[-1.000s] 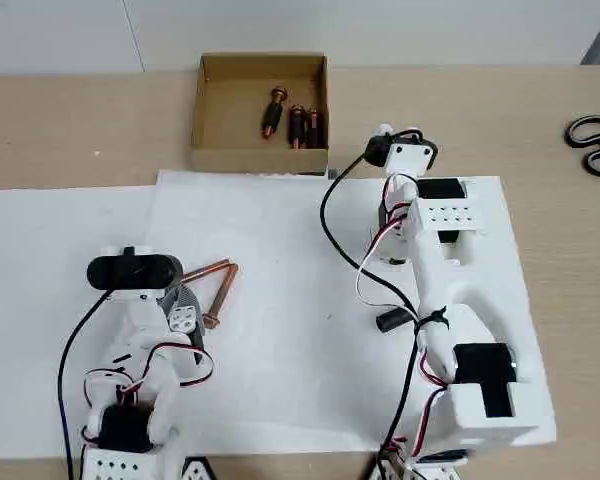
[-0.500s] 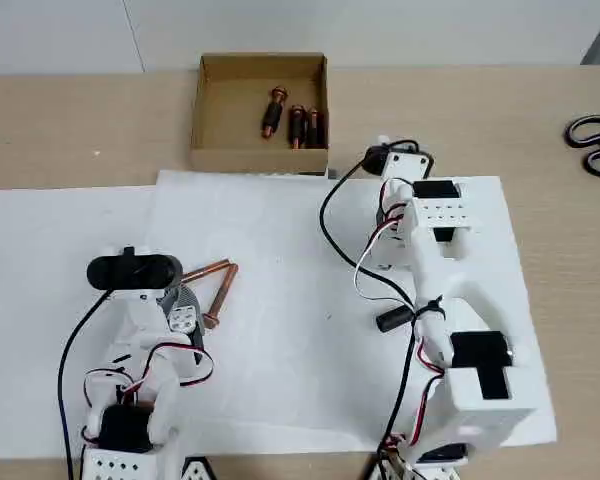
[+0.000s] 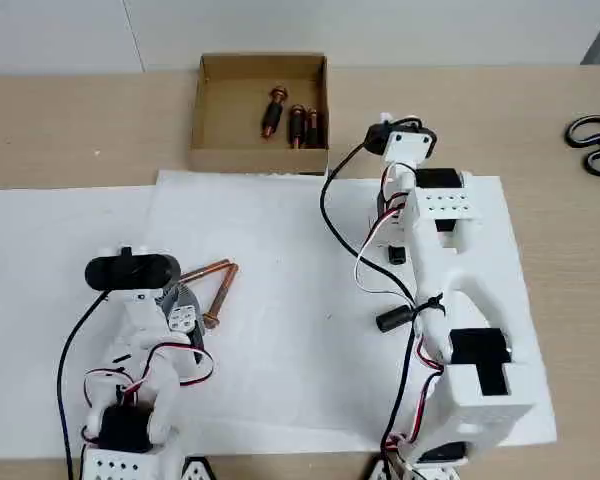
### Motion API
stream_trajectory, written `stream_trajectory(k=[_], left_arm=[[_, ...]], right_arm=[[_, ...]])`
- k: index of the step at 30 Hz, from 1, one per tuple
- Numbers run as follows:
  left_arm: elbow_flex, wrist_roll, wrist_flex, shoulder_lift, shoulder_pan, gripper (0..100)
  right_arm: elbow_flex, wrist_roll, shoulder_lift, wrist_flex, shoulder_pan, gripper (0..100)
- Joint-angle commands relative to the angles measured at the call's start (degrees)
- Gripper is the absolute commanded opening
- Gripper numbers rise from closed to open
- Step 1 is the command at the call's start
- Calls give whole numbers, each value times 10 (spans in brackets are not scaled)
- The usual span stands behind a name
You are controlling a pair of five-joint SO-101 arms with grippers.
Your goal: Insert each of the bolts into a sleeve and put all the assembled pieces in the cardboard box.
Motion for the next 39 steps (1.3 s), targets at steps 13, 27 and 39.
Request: stream_trajectory(k=[13, 27, 39], left_arm=[[-3, 4, -11, -4, 0, 6], [-2, 4, -11, -4, 0, 6], [-2, 5, -11, -4, -1, 6]], right_arm=[[-19, -3, 46, 0, -18, 150], [-18, -3, 49, -7, -19, 6], [-72, -6, -47, 109, -20, 2]])
